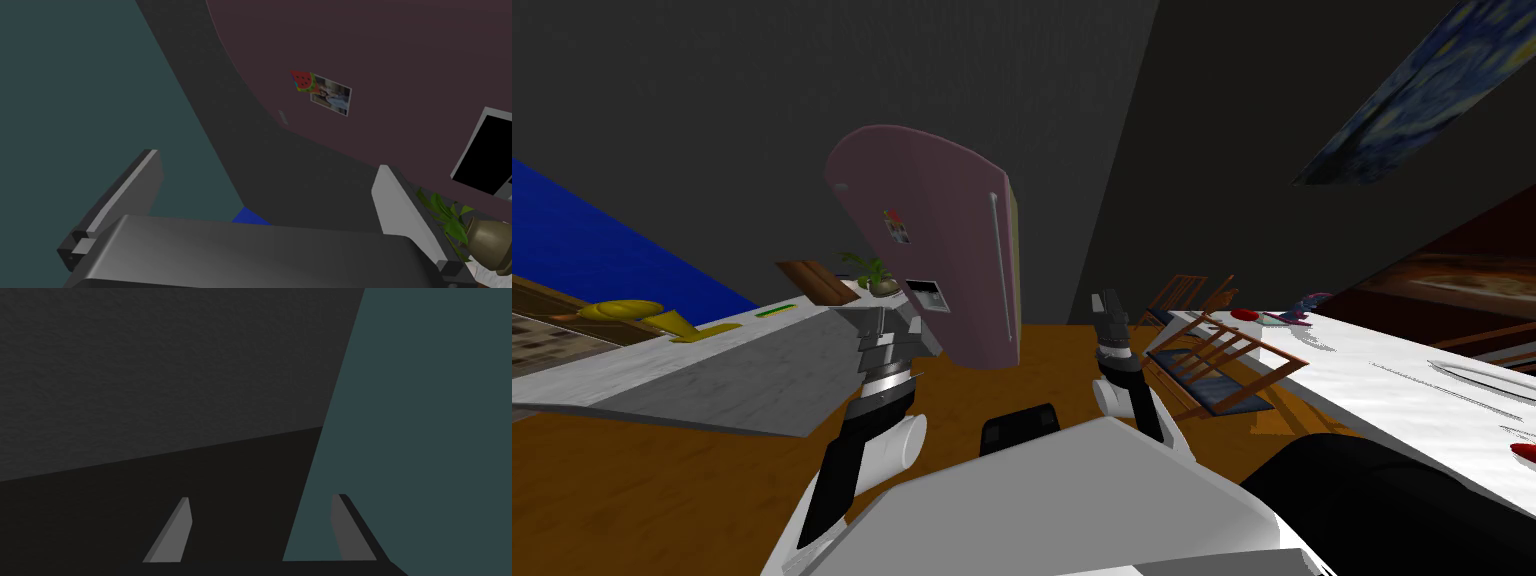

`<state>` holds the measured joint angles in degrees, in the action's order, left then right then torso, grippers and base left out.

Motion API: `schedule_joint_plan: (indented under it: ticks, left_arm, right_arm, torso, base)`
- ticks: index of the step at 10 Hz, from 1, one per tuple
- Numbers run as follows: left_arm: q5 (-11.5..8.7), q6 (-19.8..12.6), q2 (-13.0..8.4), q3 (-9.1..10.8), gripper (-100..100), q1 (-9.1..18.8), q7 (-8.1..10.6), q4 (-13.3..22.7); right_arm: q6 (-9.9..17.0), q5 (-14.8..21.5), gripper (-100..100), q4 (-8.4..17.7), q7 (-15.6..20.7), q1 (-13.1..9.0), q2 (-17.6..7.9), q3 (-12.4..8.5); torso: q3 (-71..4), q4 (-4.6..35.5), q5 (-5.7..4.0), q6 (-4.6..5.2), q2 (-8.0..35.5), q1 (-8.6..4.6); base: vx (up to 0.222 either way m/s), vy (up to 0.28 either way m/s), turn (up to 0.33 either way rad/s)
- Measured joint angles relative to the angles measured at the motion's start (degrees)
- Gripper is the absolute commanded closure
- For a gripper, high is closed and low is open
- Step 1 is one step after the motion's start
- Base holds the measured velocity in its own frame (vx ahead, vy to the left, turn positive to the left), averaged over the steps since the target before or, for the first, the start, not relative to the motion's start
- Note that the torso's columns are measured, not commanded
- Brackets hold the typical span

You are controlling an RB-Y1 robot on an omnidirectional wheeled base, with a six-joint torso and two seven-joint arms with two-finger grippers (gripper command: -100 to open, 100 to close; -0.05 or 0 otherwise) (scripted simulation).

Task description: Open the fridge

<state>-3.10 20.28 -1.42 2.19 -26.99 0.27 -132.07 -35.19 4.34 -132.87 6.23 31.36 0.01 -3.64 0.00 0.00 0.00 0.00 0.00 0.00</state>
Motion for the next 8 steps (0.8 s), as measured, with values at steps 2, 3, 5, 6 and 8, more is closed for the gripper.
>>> schedule_joint_plan:
  ticks: [2,3,5,6,8]
  left_arm:
    - [0.00,0.00,0.00,0.00,0,0.00,0.00,0.00]
    - [0.00,0.00,0.00,0.00,0,0.00,0.00,-0.01]
    - [0.00,0.00,0.00,0.00,0,0.00,0.00,-0.01]
    - [0.00,0.00,0.00,0.00,0,0.00,0.00,-0.01]
    - [0.00,0.01,0.00,0.00,0,0.00,0.00,-0.02]
  right_arm:
    - [0.00,0.00,0,0.00,0.00,0.00,0.00,0.00]
    - [0.00,0.00,0,-0.01,0.00,0.00,0.00,0.00]
    - [0.00,0.00,0,-0.01,0.00,0.00,0.00,0.00]
    - [0.00,0.00,0,-0.01,0.00,0.00,0.00,0.00]
    - [0.00,0.00,0,-0.02,0.00,0.00,0.00,0.00]
  torso:
    - [-12.00,6.00,0.00,0.00,5.97,0.00]
    - [-20.14,10.06,0.00,0.00,10.03,0.00]
    - [-36.92,18.46,0.00,0.00,18.45,0.00]
    - [-45.36,22.68,0.00,0.00,22.69,0.00]
    - [-62.27,31.14,0.00,0.00,31.16,0.00]
  base:
    - [0.000,0.000,0.000]
    - [0.000,0.000,0.000]
    - [0.000,0.000,0.000]
    - [0.000,0.000,0.000]
    - [0.000,0.000,0.000]
